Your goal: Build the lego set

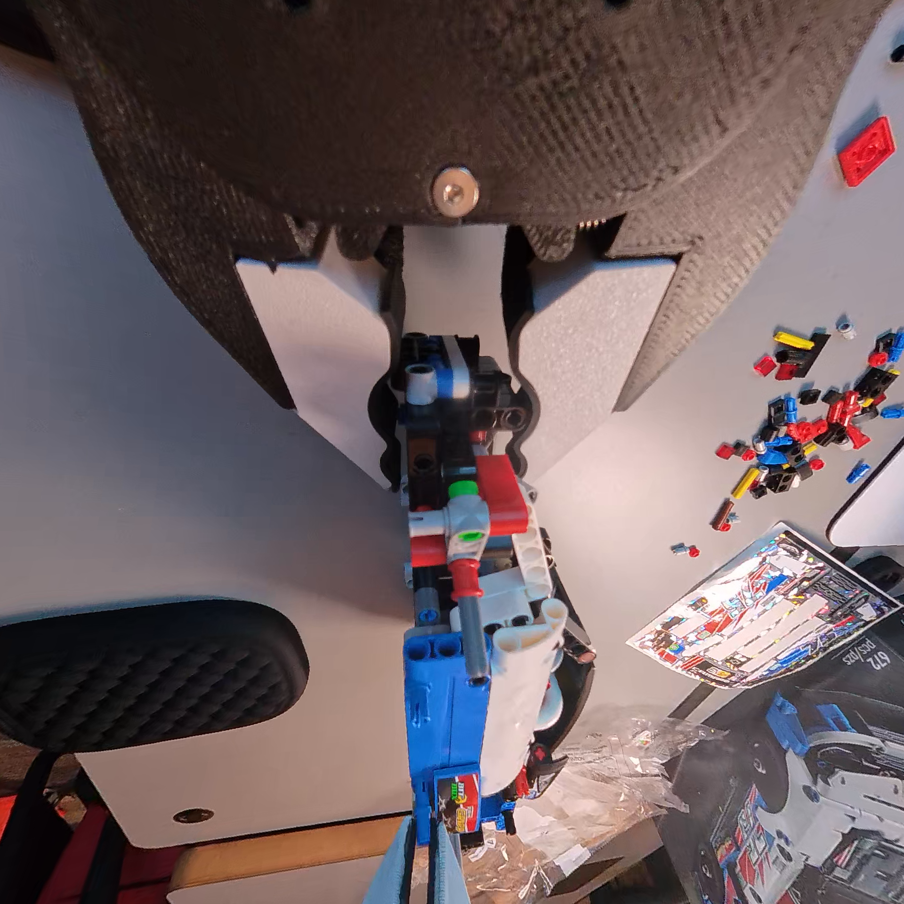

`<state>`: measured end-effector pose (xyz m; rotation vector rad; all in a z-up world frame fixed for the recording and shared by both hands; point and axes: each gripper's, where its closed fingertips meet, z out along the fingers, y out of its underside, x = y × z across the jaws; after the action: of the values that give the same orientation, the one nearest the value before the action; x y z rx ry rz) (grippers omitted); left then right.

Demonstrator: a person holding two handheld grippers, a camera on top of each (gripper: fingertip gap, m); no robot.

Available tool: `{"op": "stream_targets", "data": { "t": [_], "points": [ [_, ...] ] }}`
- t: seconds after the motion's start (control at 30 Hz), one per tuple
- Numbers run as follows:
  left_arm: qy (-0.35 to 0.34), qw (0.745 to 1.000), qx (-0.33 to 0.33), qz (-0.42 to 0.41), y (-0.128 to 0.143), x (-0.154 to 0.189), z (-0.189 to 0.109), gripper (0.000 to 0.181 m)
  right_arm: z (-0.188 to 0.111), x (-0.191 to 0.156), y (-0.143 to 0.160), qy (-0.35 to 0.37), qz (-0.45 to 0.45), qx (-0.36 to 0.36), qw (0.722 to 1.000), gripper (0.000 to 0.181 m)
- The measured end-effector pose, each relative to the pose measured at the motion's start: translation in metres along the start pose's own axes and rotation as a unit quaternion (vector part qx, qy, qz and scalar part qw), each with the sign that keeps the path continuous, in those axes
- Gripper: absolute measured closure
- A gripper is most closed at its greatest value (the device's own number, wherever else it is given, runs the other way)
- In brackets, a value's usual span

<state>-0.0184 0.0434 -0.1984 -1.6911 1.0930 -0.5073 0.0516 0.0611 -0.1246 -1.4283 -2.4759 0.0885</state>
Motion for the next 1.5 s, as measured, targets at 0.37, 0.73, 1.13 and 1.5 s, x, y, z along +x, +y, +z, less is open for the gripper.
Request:
{"op": "stream_targets", "data": {
  "t": [0.37,0.73,1.13,1.5],
  "points": [
    [0.015,1.000,0.004,0.007,-0.002,0.007,0.000,0.140,0.002,0.009,0.003,0.006,-0.003,-0.038,0.999,0.179],
    [0.014,1.000,0.003,0.010,-0.002,0.006,0.000,0.140,0.003,0.006,0.004,-0.041,-0.014,-0.070,0.997,0.180],
    [0.013,1.000,0.001,0.004,-0.003,0.006,-0.001,0.142,0.004,0.004,0.003,-0.041,-0.008,-0.105,0.994,0.180],
    [0.011,1.000,0.000,-0.011,-0.002,0.004,-0.002,0.141,-0.005,0.016,-0.002,0.003,0.001,-0.057,0.998,0.167]
  ]
}}
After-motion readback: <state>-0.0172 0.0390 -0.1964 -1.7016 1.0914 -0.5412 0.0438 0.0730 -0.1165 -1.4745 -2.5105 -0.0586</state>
